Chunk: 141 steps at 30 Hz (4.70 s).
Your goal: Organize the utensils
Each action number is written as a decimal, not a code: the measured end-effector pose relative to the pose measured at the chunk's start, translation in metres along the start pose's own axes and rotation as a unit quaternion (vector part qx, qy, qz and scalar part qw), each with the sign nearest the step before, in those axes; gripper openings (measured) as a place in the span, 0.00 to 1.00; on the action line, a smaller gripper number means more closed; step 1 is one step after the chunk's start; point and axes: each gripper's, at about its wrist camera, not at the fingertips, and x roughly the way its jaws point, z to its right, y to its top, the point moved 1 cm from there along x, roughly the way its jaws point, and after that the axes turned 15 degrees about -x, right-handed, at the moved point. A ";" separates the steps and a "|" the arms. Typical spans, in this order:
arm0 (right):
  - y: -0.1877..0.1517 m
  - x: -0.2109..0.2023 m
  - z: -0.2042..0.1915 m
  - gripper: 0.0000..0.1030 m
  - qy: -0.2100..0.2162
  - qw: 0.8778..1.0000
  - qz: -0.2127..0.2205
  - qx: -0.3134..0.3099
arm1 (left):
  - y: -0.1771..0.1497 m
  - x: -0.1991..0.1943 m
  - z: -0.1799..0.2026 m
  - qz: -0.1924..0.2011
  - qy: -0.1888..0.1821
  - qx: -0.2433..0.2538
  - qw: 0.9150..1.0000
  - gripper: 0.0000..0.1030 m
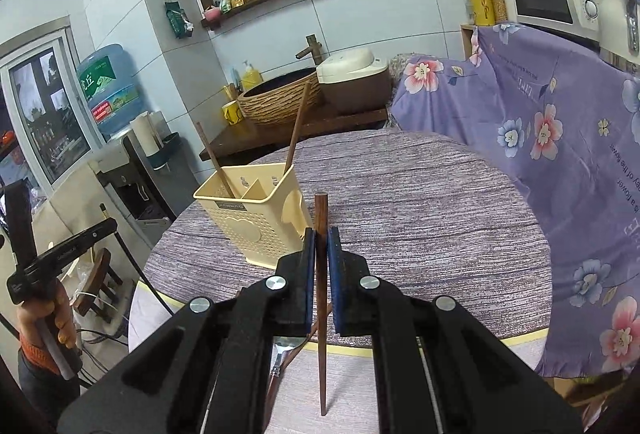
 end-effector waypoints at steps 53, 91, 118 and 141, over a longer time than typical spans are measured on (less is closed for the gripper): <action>0.086 0.091 -0.043 0.25 -0.031 0.998 0.057 -0.021 | 0.042 0.075 0.049 0.028 -0.001 -0.030 0.999 0.56; -0.147 0.083 -0.109 0.31 -0.005 0.987 -0.161 -0.028 | -0.165 0.042 -0.024 -0.127 0.042 -0.019 0.991 0.38; -0.129 0.049 -0.049 0.11 -0.105 0.991 -0.080 0.004 | -0.172 0.053 -0.015 -0.143 0.042 -0.008 0.989 0.35; -0.149 0.051 -0.024 0.38 -0.085 0.990 -0.105 0.041 | -0.159 0.091 -0.003 -0.151 0.092 0.058 0.983 0.30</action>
